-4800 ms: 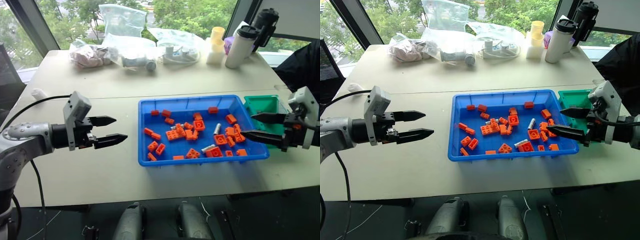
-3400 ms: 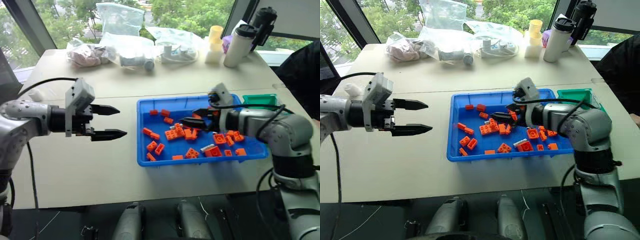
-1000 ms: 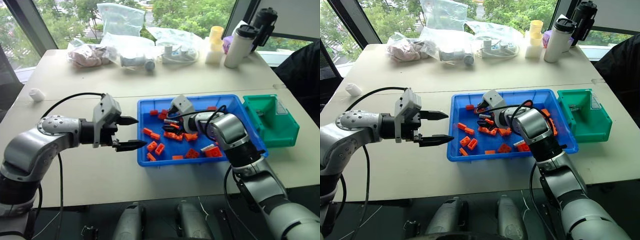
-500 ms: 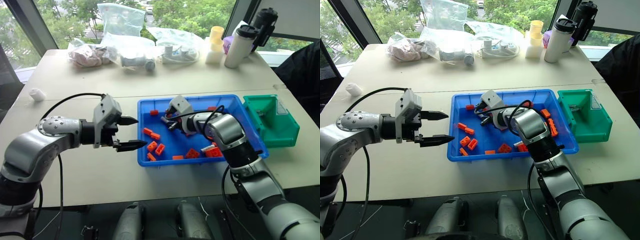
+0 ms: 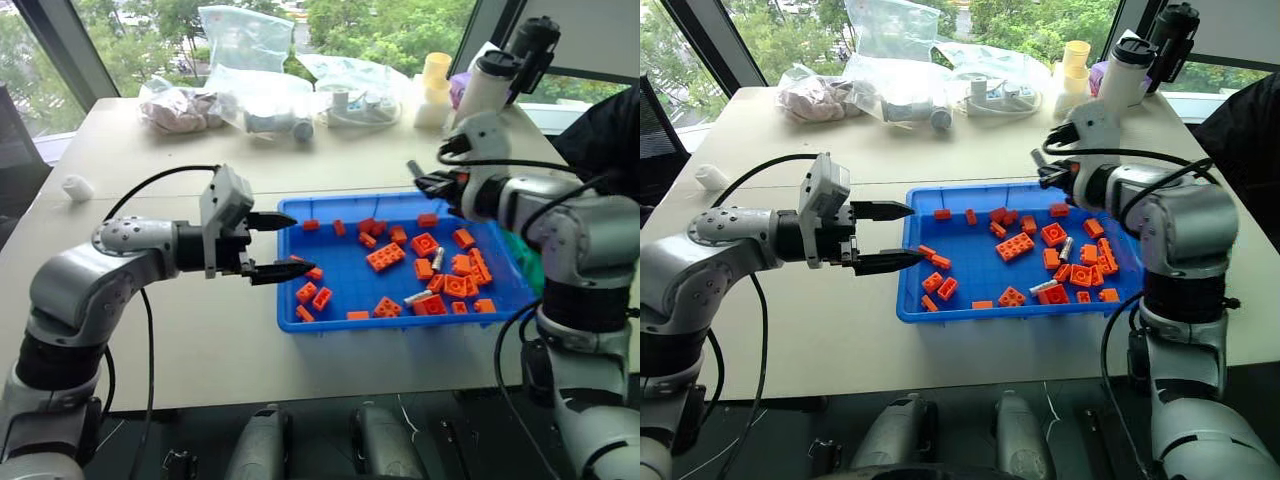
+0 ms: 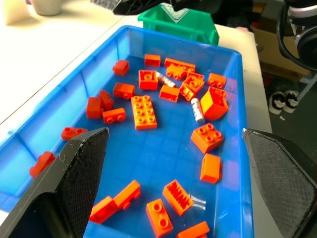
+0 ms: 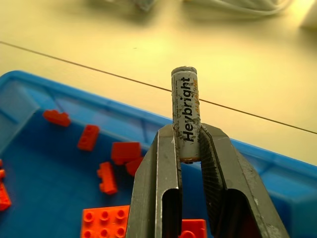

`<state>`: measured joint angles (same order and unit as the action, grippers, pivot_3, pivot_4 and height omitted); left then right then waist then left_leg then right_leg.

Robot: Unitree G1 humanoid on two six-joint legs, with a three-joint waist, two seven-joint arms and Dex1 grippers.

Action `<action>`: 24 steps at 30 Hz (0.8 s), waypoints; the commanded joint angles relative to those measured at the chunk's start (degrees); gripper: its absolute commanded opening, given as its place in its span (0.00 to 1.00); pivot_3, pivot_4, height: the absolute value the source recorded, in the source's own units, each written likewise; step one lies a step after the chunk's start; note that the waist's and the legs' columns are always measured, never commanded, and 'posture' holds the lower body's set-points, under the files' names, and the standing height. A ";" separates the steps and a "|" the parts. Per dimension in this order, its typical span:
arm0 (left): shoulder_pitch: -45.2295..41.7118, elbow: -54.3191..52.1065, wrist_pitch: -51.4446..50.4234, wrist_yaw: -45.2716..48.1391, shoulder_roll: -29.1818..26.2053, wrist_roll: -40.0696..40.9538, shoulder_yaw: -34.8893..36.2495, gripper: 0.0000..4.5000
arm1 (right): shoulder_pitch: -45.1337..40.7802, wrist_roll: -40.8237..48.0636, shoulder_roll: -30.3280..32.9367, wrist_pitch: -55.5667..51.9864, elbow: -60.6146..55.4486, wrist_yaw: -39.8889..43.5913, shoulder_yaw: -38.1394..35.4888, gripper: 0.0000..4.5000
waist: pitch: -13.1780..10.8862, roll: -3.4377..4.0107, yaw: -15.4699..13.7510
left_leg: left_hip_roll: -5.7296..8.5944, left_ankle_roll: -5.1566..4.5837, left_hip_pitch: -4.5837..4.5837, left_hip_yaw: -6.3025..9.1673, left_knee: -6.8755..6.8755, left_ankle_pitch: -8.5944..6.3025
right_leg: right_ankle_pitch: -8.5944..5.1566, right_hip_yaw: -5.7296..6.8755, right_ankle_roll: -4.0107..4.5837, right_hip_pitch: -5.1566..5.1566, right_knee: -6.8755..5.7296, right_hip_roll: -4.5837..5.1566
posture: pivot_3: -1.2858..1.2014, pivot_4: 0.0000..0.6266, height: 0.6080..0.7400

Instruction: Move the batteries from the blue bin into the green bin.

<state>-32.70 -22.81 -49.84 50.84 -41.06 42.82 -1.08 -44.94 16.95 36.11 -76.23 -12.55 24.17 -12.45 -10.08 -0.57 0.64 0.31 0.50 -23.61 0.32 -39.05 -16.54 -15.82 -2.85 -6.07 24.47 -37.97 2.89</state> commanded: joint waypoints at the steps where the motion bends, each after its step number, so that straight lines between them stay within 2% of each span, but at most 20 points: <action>1: -3.32 1.46 2.81 0.64 3.32 -0.97 -1.91 1.00 | 4.87 -2.76 6.29 5.35 1.23 -1.46 -7.60 0.02 | 0.00 0.00 -0.16 | 0.00 0.00 0.00 0.00 0.00 0.00 | 0.00 0.00 0.00 -0.02 0.02 0.00 | 0.52 0.24 1.00; 5: -4.51 2.84 4.83 1.90 5.78 -2.71 -4.22 1.00 | 12.10 -3.87 10.98 7.09 1.73 -2.08 -12.19 0.02 | 0.00 0.02 0.41 | 0.02 0.00 0.01 -0.06 0.00 0.00 | 0.00 -0.04 0.00 -0.04 0.03 -0.03 | 0.52 0.24 1.00; 8: -4.71 3.21 5.46 2.98 6.56 -3.33 -5.47 1.00 | 15.76 -4.00 12.19 6.75 1.90 -2.54 -14.36 0.02 | 0.01 0.04 0.68 | -0.08 -0.01 0.11 -0.11 0.07 0.00 | 0.00 -0.12 0.00 -0.04 -0.02 -0.15 | 0.52 0.24 1.00; 15: -5.03 3.45 5.94 4.65 7.01 -4.95 -7.27 1.00 | 17.93 -3.01 11.07 6.54 3.64 -3.13 -16.16 0.02 | 0.02 0.06 0.30 | -0.09 -0.01 0.14 -0.11 0.04 0.00 | 0.00 -0.14 0.00 -0.04 -0.05 -0.20 | 0.52 0.24 1.00; 20: -5.47 4.16 7.47 5.99 6.67 -7.91 -9.17 1.00 | 17.72 -2.86 10.28 8.77 9.23 -3.15 -15.75 0.02 | 0.02 0.06 0.01 | -0.06 -0.01 0.13 -0.10 0.00 0.00 | 0.00 -0.13 0.00 -0.12 0.00 -0.18 | 0.52 0.24 1.00; 24: -5.60 4.15 7.74 6.48 6.91 -8.69 -9.54 1.00 | 17.19 -3.37 10.05 10.79 11.81 -4.21 -15.17 0.42 | 0.02 0.07 0.14 | -0.06 -0.01 0.13 -0.09 0.01 0.00 | 0.00 -0.13 0.00 -0.12 0.00 -0.19 | 0.52 0.24 1.00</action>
<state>-36.87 -17.94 -43.18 56.97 -34.17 34.31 -10.60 -26.93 13.75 45.90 -67.20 -0.45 20.50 -26.83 -10.06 -0.50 0.78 0.25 0.49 -23.47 0.23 -39.04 -16.54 -15.82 -2.98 -6.07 24.35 -37.98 2.70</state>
